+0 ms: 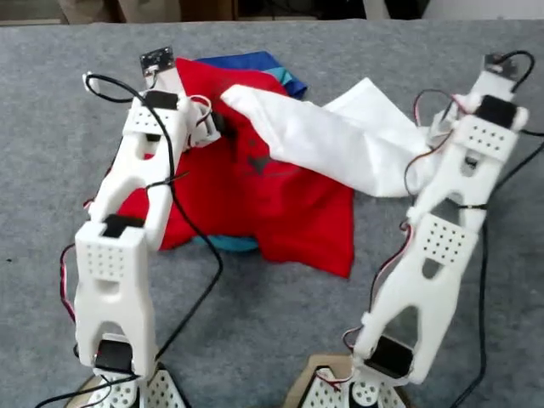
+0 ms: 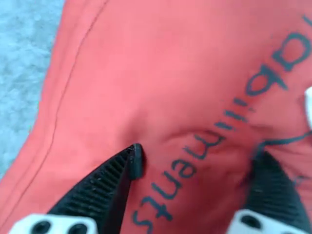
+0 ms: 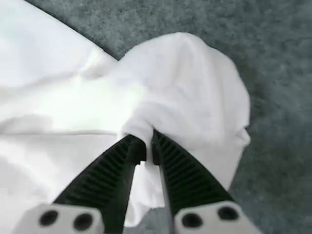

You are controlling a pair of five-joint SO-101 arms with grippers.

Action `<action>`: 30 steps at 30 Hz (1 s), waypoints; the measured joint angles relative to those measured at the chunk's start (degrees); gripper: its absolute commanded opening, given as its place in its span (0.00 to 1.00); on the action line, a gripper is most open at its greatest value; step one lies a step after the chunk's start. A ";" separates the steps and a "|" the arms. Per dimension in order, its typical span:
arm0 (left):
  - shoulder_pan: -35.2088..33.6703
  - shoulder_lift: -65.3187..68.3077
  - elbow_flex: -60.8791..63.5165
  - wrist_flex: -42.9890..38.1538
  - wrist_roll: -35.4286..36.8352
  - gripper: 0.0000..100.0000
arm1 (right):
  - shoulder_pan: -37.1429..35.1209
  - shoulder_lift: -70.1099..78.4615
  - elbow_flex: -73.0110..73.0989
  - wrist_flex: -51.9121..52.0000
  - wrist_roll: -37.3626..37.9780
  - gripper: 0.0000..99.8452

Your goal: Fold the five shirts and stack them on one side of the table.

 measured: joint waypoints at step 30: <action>-36.04 21.27 -42.90 29.98 -19.34 0.02 | -0.35 2.81 -4.04 -1.49 0.00 0.01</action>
